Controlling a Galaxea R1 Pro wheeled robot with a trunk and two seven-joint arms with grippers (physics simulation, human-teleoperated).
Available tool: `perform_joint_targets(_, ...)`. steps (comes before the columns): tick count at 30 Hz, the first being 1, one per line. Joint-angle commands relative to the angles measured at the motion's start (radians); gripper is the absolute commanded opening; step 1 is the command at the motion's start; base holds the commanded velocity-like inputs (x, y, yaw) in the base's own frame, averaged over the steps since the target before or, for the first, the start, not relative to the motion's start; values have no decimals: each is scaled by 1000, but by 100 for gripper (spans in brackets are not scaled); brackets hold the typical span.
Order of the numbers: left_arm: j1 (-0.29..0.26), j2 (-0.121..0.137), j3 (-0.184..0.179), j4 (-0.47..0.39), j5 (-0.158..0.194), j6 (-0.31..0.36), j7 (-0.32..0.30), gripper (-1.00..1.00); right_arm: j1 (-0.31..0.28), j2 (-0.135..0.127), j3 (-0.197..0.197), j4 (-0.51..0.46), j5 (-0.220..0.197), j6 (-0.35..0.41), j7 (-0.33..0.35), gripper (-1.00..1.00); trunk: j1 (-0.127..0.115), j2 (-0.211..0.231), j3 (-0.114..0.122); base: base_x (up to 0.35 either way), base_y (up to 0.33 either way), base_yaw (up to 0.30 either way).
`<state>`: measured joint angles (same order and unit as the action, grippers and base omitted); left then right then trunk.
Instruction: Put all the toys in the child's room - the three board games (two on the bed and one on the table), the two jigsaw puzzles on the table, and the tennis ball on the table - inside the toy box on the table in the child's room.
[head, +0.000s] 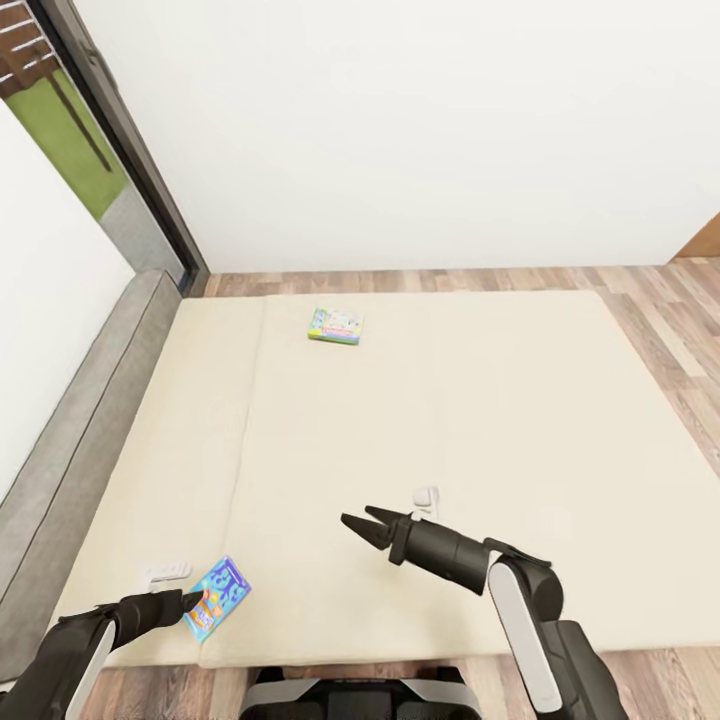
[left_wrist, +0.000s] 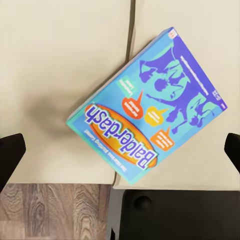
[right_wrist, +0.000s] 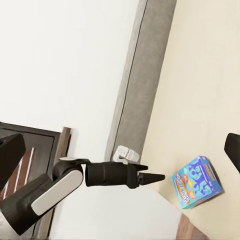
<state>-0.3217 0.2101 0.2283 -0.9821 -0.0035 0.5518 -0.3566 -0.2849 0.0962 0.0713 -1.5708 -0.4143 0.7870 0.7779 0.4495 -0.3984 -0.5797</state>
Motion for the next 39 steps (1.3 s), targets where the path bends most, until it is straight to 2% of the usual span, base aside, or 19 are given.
perform_joint_targets(1, 0, 0, 2, -1, 0, 7, -5, 100, 0, 1, 10, -2, -3, 6, 0, 100, 0, -2, -3, 0, 0, 0)
perform_joint_targets(4, 0, 2, 3, -1, 1, 7, -5, 100, -1, 4, 60, -7, -3, 6, -2, 100, 0, -2, -8, 0, 0, 0)
perform_joint_targets(8, 0, 2, 3, -1, 1, 7, -5, 100, -2, 4, 87, -11, -3, 7, -2, 100, 0, -2, -14, 0, 0, 0)
perform_joint_targets(16, 0, 5, 4, -7, 2, 11, -13, 100, -3, 0, 99, -15, -3, 7, -2, 100, 0, -2, -27, 0, 0, 0)
perform_joint_targets(22, -17, 11, 6, -11, 3, 45, -56, 100, -3, -4, 99, -15, -4, 8, -1, 100, 0, -2, -37, 0, 0, 0)
perform_joint_targets(27, -85, 12, 6, 15, -1, 85, -92, 100, -2, -5, 99, -15, -4, 8, -1, 100, 0, -2, -45, 0, 0, 0)
perform_joint_targets(37, -248, 17, 3, 198, -9, 104, -109, 100, -2, -3, 100, -15, -4, 8, -1, 100, 0, -2, -61, 0, 0, 0)
perform_joint_targets(39, -261, 17, 3, 211, -9, 105, -109, 100, -2, -3, 100, -15, -4, 8, -1, 100, 0, -2, -64, 0, 0, 0)
